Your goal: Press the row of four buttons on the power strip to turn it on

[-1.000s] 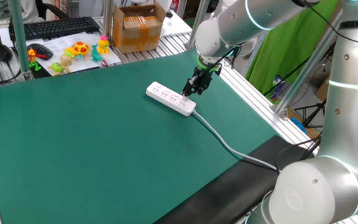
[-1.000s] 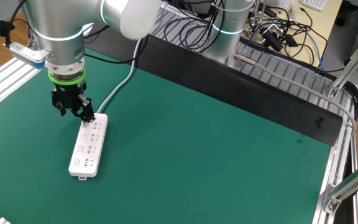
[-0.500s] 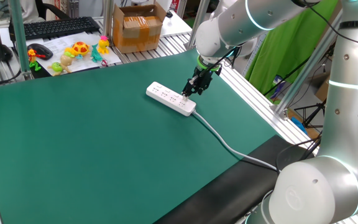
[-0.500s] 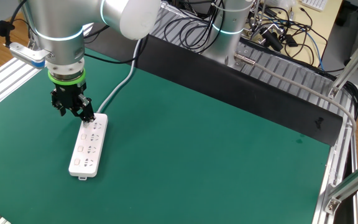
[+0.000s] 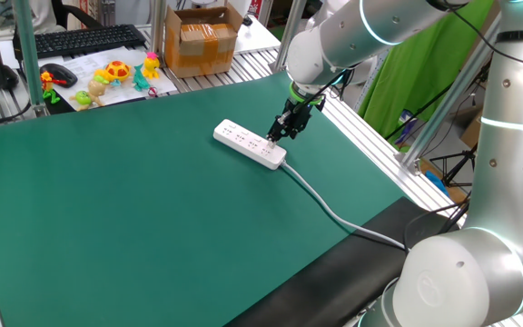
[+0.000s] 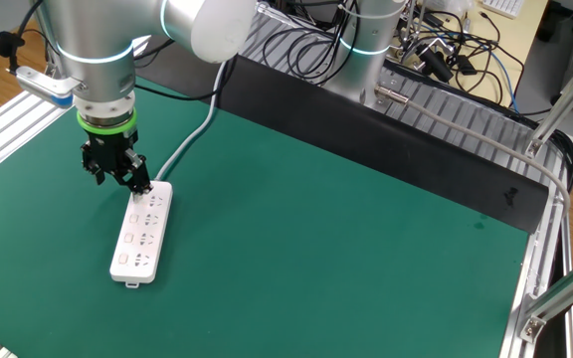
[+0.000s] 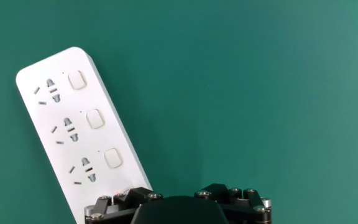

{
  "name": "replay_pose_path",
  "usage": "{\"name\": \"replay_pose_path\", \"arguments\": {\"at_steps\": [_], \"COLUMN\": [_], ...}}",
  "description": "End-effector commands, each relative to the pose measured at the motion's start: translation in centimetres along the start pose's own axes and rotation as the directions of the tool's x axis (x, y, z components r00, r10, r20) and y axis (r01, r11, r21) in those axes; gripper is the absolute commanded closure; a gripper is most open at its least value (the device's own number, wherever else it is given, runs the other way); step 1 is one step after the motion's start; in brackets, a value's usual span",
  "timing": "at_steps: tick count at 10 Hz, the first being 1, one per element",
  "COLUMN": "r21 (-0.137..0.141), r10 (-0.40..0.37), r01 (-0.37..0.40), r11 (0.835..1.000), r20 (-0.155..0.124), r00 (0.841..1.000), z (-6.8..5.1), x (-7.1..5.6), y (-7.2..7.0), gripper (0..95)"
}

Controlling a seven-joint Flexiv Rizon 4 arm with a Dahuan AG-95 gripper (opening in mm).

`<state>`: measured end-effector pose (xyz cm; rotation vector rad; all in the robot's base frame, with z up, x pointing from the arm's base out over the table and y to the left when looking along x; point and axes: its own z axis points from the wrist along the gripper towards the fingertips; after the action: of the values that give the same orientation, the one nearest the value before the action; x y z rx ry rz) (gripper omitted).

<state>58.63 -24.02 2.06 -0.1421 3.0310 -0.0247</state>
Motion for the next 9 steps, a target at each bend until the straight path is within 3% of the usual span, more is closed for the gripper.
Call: {"name": "replay_pose_path", "arguments": {"at_steps": [1, 7, 9], "r21": [-0.007, -0.010, -0.013], "r10": [0.010, 0.030, 0.039], "r01": [-0.010, -0.030, -0.039], "r11": [1.000, 1.000, 0.999], "r20": [-0.006, -0.011, -0.013], "r00": [1.000, 0.999, 0.999], "z": [0.16, -0.45, -0.74], "x": [-0.03, -0.08, -0.38], "y": [-0.05, -0.10, 0.46], "gripper": [19.0, 19.0, 19.0]}}
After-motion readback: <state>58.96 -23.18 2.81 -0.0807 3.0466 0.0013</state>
